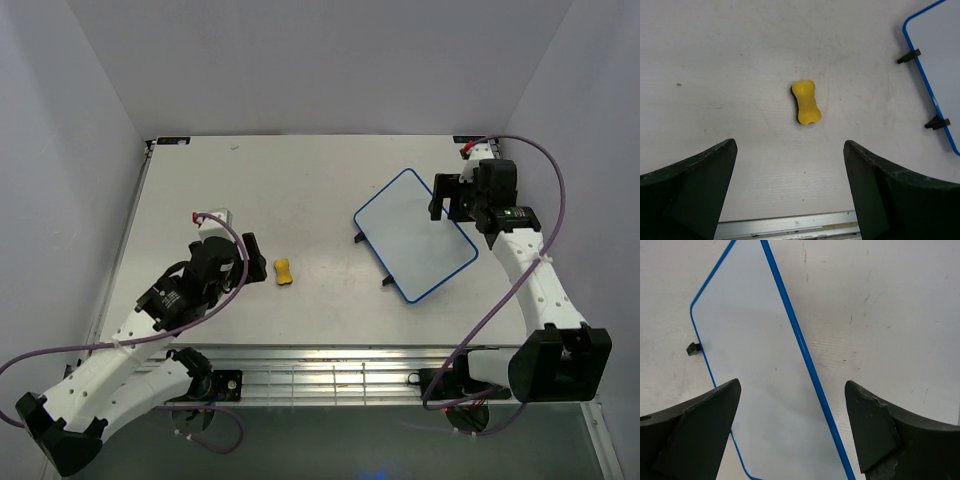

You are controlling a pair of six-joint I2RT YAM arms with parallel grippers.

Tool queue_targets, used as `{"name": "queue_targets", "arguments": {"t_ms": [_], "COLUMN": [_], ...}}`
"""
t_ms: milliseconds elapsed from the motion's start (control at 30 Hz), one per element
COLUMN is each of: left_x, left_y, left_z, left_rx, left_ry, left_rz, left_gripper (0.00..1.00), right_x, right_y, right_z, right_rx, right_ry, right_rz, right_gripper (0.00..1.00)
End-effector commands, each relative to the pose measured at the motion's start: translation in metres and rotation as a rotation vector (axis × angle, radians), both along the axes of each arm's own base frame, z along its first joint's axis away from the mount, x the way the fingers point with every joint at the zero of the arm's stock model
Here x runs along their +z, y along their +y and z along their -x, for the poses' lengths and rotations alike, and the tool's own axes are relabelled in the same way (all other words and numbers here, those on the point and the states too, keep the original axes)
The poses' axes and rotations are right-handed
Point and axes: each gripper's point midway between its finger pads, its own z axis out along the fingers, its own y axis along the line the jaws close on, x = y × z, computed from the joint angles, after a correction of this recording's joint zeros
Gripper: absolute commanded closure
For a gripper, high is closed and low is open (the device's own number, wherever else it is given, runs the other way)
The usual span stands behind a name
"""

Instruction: Erase the whiteboard

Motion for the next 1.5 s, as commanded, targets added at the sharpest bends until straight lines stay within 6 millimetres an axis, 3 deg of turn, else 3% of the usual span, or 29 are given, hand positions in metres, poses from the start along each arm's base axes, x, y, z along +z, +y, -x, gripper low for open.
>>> {"name": "queue_targets", "arguments": {"t_ms": [0,167,233,367,567,700,800,1033,1267,1467], "left_x": [0.023,0.026,0.027,0.026,0.044,0.072,0.108,0.125,0.141,0.152], "left_y": [0.022,0.043,0.042,0.060,0.060,0.067,0.075,0.095,0.111,0.115], "left_z": [-0.013,-0.027,-0.031,-0.042,-0.040,-0.032,-0.022,0.000,0.026,0.047], "left_rx": [0.119,0.188,0.163,0.195,0.164,0.129,0.135,0.159,0.165,0.150], "left_ry": [-0.083,-0.104,-0.104,-0.117,-0.167,-0.242,-0.307,-0.293,-0.337,-0.377], "left_rz": [-0.041,-0.016,0.023,0.041,0.035,-0.013,-0.024,-0.101,-0.138,-0.117], "left_gripper": [0.02,0.02,0.02,0.02,0.02,0.02,0.02,0.02,0.02,0.02], "right_x": [0.033,0.050,0.054,0.063,0.064,0.062,0.061,0.082,0.102,0.116], "right_y": [0.004,0.010,0.012,0.003,-0.008,-0.007,-0.005,-0.003,-0.025,-0.030], "right_z": [0.016,0.047,0.056,0.085,0.121,0.136,0.149,0.186,0.211,0.228], "right_rx": [-0.035,-0.007,0.009,-0.001,-0.015,-0.002,0.010,0.039,-0.058,-0.064], "right_ry": [-0.053,-0.086,-0.101,-0.135,-0.150,-0.182,-0.207,-0.281,-0.359,-0.401], "right_rz": [-0.057,-0.072,-0.075,-0.042,0.003,0.004,-0.017,-0.039,-0.007,-0.008], "right_gripper": [0.10,0.10,0.10,0.10,0.10,0.10,0.10,0.10,0.10,0.10]}}
